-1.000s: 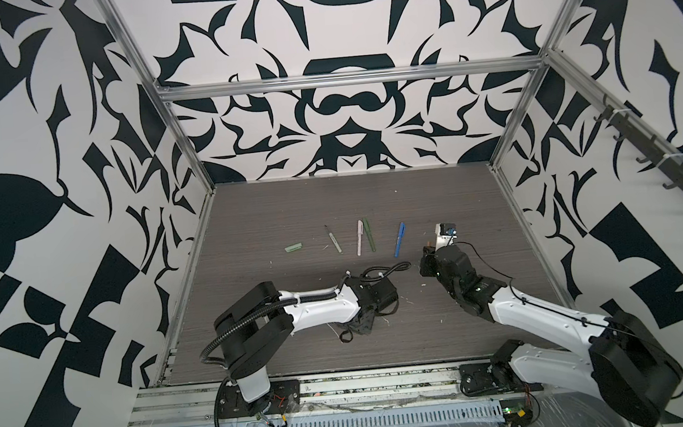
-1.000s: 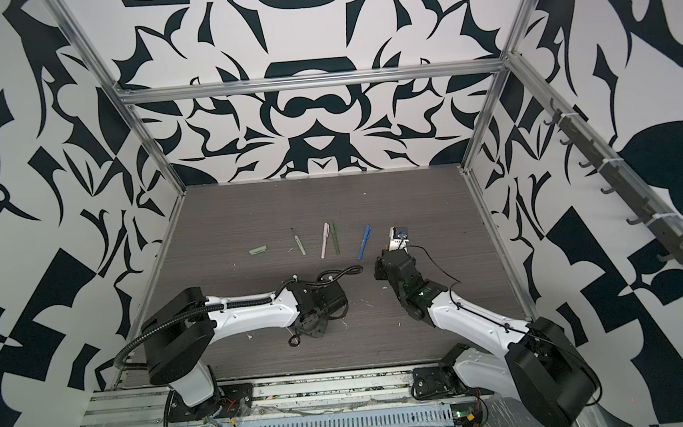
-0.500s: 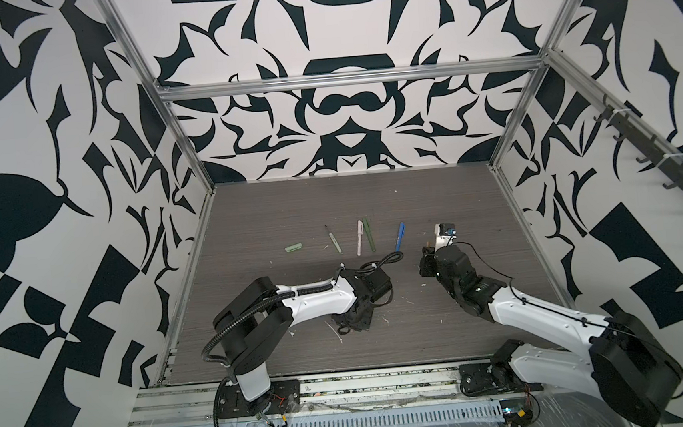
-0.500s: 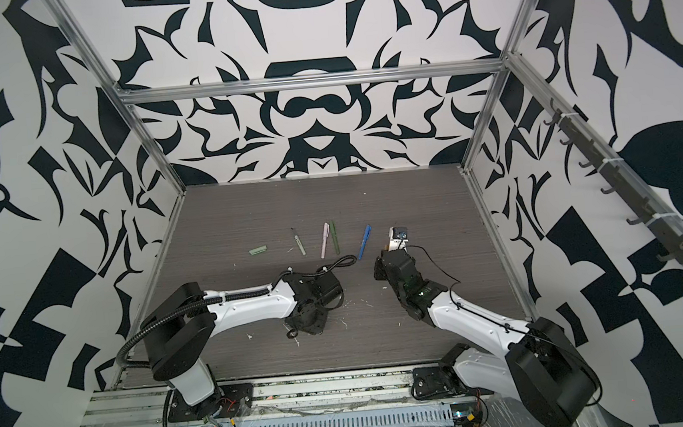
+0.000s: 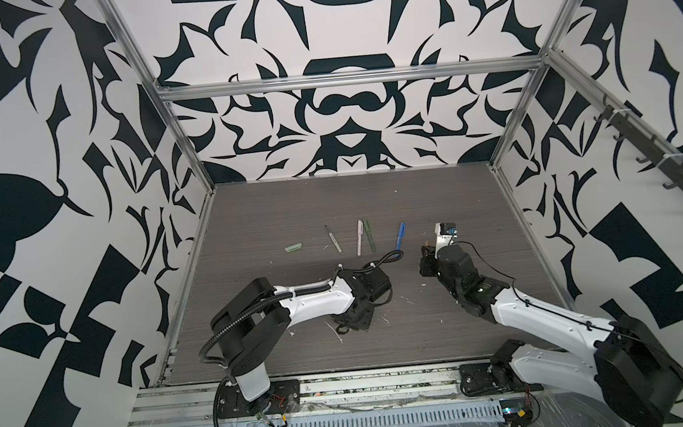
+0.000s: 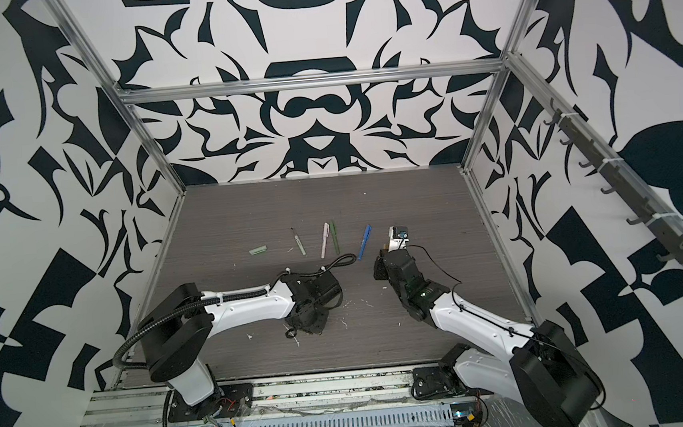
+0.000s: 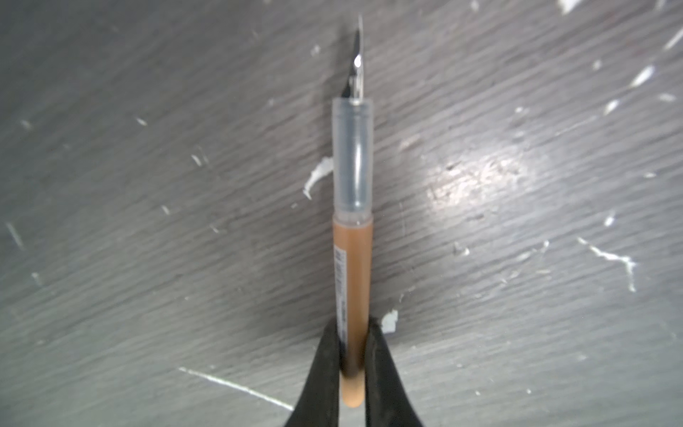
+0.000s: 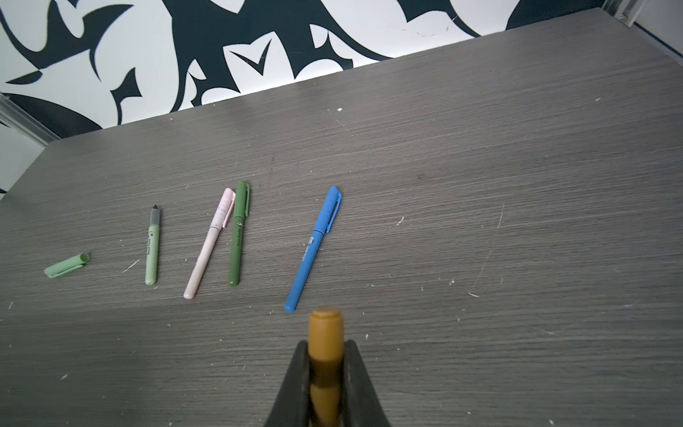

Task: Insert the pens into the pen caps
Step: 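Raise the orange-brown pen upright with the left gripper, nib pointing up, then bring the orange-brown cap with the right gripper above the pen's nib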

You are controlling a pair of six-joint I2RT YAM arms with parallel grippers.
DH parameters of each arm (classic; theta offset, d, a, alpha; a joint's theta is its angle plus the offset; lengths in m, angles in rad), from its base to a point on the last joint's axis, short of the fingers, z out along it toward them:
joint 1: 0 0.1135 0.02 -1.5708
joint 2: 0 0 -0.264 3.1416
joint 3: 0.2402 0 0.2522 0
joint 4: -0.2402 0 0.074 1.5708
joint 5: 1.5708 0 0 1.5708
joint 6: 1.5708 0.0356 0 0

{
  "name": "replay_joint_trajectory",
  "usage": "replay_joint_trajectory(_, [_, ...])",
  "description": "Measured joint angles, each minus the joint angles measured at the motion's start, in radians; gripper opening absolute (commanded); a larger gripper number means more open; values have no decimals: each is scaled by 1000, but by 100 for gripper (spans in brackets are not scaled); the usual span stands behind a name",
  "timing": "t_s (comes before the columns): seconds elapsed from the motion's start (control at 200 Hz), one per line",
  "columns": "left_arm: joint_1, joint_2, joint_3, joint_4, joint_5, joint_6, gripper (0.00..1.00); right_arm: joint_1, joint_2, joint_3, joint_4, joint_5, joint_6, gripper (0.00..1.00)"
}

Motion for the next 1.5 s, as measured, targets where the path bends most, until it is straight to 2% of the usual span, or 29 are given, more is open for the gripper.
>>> replay_joint_trajectory(0.195, [3,-148,-124,189,-34,68,0,0,-56,-1,3,-82,42,4])
replay_joint_trajectory(0.37, [3,-276,-217,398,-41,135,0,0,-89,43,-6,-222,65,4])
replay_joint_trajectory(0.565, [3,-392,-365,639,-8,194,0,-15,-108,87,48,-379,130,4])
replay_joint_trajectory(0.735, [3,-474,-436,765,31,222,0,-20,-108,87,99,-460,184,4])
replay_joint_trajectory(0.96, [3,-513,-442,837,51,241,0,-21,-77,87,185,-512,247,3])
replay_joint_trajectory(1.5, [3,-496,-428,838,59,248,0,-13,9,61,354,-590,356,2])
